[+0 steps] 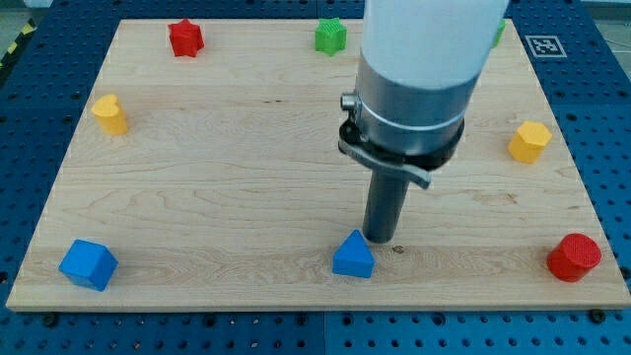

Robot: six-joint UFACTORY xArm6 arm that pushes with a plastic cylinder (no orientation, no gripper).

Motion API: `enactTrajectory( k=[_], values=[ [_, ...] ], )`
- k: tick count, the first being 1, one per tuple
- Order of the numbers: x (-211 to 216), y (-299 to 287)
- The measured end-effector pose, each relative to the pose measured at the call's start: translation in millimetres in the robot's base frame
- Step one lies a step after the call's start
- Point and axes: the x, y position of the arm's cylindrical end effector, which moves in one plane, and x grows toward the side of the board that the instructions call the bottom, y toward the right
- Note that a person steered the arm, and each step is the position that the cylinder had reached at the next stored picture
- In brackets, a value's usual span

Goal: Move the blue cube to the center of the board

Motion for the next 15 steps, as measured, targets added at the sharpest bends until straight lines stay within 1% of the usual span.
enactTrajectory(
  k=[1,2,3,4,5,6,7,8,10,11,13,14,15],
  values=[
    [-33,-1],
    [-58,-26],
    [-67,-73],
    [-68,-117],
    [-68,-134],
    [-68,-134],
    [-69,-148],
    [-82,-192],
    [-81,-268],
    [-49,-280],
    [-7,-328],
    [31,-328],
    [59,-320]
  ],
)
